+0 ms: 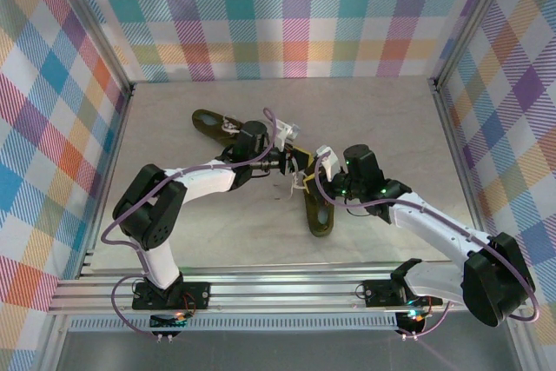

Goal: Tie the shoes

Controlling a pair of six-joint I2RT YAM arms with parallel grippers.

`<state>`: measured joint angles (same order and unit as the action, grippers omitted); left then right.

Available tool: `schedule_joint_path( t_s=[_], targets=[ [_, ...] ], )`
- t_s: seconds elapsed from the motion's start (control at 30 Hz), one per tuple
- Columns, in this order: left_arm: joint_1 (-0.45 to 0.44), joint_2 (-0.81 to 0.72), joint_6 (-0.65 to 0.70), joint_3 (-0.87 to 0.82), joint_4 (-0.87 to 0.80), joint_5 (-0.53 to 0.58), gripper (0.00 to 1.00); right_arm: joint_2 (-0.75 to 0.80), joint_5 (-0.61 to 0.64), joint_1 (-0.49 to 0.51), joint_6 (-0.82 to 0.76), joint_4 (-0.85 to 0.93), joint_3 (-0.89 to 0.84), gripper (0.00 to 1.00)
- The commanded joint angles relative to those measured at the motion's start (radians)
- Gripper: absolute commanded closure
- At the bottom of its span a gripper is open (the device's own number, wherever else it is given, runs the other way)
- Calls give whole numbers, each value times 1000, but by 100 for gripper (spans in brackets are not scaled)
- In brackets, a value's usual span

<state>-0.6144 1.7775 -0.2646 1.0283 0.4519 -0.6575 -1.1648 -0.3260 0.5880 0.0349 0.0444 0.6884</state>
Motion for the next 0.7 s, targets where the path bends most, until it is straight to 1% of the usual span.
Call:
schedule_joint_path(
  t_s=[0.0, 0.17, 0.2, 0.27, 0.33, 0.4, 0.47, 0.57, 0.67],
  targets=[
    [-7, -11, 42, 27, -181, 89, 57, 28, 13, -7, 14, -23, -9, 96],
    [-20, -29, 185, 135, -548, 290, 39, 28, 18, -7, 22, -31, -12, 97],
    [-25, -24, 222, 174, -628, 334, 34, 28, 20, -7, 23, -33, -12, 97],
    [-34, -10, 283, 240, -789, 429, 32, 25, 29, -7, 32, -32, -13, 98],
    [-41, -4, 344, 291, -891, 513, 31, 21, 38, -8, 35, -35, -13, 98],
    [-41, 3, 400, 333, -968, 574, 28, 19, 51, -8, 43, -37, -12, 99],
    [-44, 11, 458, 372, -1029, 618, 28, 15, 75, -11, 59, -35, -9, 100],
    [-45, 13, 531, 389, -1074, 682, 28, 3, 96, -24, 92, -31, 0, 100],
    [-47, 22, 551, 410, -1095, 762, 28, -4, 48, -28, 90, -31, 9, 100]
  ],
)
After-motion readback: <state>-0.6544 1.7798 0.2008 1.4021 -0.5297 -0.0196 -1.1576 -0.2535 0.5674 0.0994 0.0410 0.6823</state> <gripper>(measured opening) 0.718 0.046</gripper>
